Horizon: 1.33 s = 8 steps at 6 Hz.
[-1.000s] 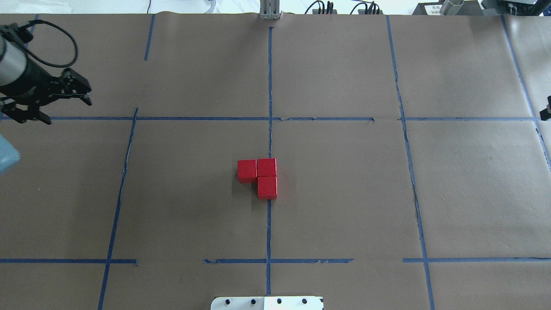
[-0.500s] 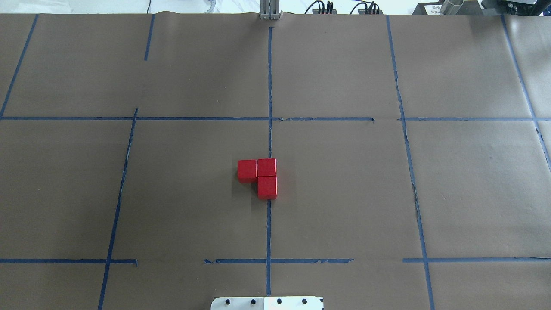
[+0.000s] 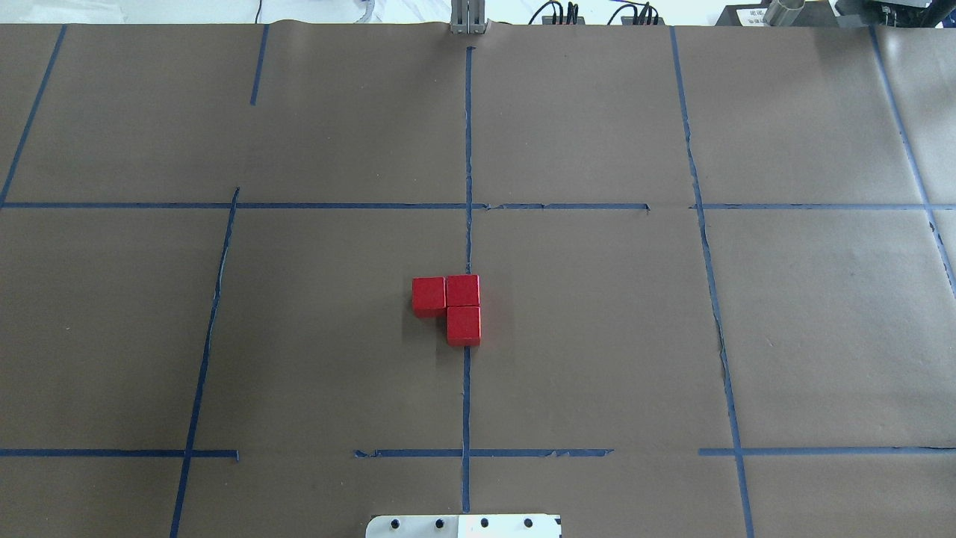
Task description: Form red blocks into L shape at center
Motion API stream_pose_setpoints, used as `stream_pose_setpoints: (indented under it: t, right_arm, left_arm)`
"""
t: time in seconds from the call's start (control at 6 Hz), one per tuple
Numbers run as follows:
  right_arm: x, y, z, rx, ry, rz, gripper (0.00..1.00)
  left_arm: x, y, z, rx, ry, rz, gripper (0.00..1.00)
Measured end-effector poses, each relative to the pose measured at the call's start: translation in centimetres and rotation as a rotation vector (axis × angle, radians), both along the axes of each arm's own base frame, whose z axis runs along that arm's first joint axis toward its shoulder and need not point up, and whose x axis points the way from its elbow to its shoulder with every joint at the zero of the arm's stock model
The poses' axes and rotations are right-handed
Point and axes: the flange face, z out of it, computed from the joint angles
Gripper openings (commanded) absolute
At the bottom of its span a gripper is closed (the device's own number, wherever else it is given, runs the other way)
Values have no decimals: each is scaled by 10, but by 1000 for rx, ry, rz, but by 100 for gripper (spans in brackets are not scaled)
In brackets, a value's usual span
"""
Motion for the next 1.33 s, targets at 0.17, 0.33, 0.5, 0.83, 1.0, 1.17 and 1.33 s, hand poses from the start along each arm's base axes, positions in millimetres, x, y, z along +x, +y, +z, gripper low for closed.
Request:
stream_pose_setpoints:
  t: [0.17,0.33,0.5,0.83,1.0,1.17,1.33]
  right_arm:
    - [0,2,6,-16,0,3,100]
    - [-1,2,13,-31,-1,3,100]
    - [-1,2,19,-42,-2,0,100]
    - [-2,2,23,-50,-5,-1,100]
    - [-2,2,24,-51,-5,-1,100]
    - [-2,2,25,-52,-4,-2,100]
    - [-2,2,25,-46,-3,-1,100]
  left_arm:
    - [0,6,5,-18,30,0,100]
    - [0,9,9,-31,39,-1,100]
    - [0,9,12,-39,39,-3,100]
    - [1,7,17,-41,35,-2,100]
    - [1,7,19,-40,34,0,100]
    - [1,8,21,-43,34,1,100]
    - [1,9,24,-47,34,2,100]
